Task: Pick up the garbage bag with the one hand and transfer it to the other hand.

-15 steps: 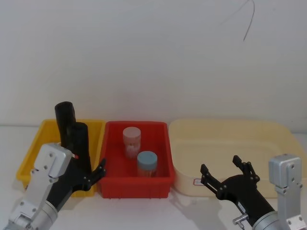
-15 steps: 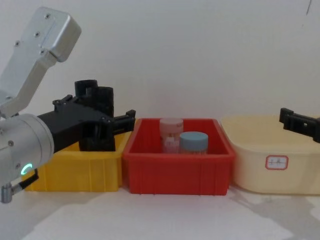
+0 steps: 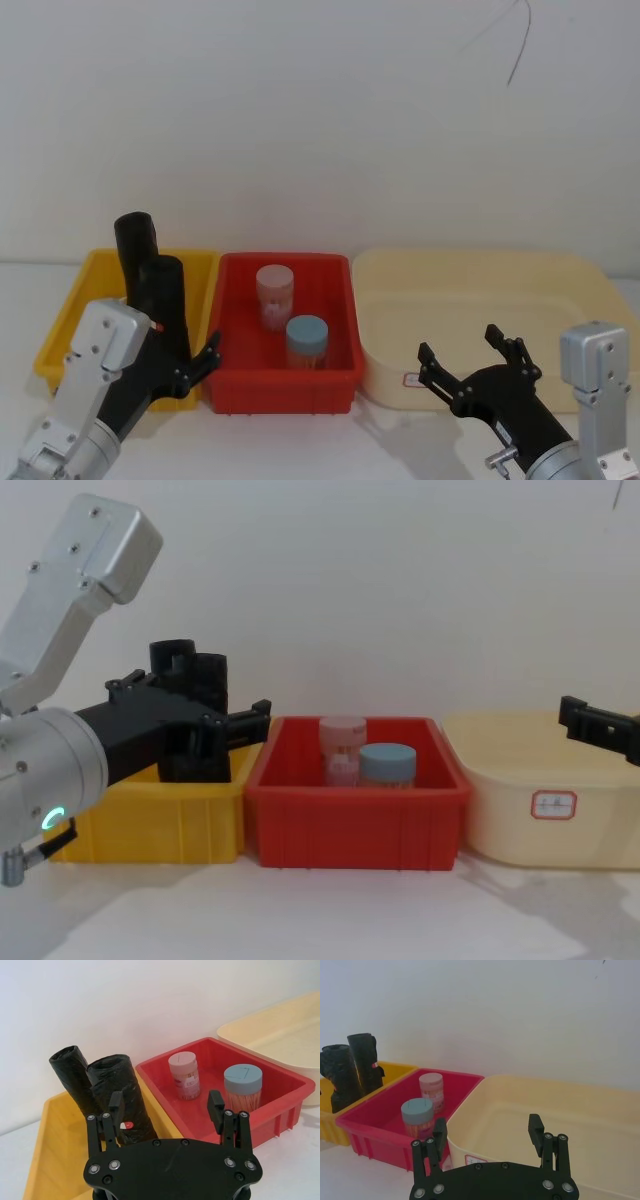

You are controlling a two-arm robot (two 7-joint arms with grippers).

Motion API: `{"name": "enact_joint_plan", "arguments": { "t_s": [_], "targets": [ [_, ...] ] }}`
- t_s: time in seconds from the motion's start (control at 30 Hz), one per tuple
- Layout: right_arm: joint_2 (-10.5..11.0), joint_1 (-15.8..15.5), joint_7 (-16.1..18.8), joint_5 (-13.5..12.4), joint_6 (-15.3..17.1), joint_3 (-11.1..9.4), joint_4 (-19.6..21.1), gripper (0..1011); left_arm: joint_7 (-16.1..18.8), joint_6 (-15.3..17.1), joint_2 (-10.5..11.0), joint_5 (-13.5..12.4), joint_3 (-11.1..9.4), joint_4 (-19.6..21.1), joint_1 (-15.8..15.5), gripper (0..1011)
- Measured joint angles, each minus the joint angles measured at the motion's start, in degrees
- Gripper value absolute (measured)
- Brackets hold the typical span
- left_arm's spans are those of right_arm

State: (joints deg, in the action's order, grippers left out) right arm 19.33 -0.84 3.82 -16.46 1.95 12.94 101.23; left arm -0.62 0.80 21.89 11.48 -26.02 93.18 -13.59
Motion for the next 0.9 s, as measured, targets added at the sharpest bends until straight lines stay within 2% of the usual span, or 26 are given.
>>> {"name": "enact_joint_plan", "arguments": {
  "t_s": [0.9],
  "targets": [
    [0.0, 0.0, 0.0, 0.0, 0.0, 0.0, 0.0, 1000, 0.0, 0.0, 0.0, 0.0, 0.0, 0.0, 0.0, 1000]
  ]
}}
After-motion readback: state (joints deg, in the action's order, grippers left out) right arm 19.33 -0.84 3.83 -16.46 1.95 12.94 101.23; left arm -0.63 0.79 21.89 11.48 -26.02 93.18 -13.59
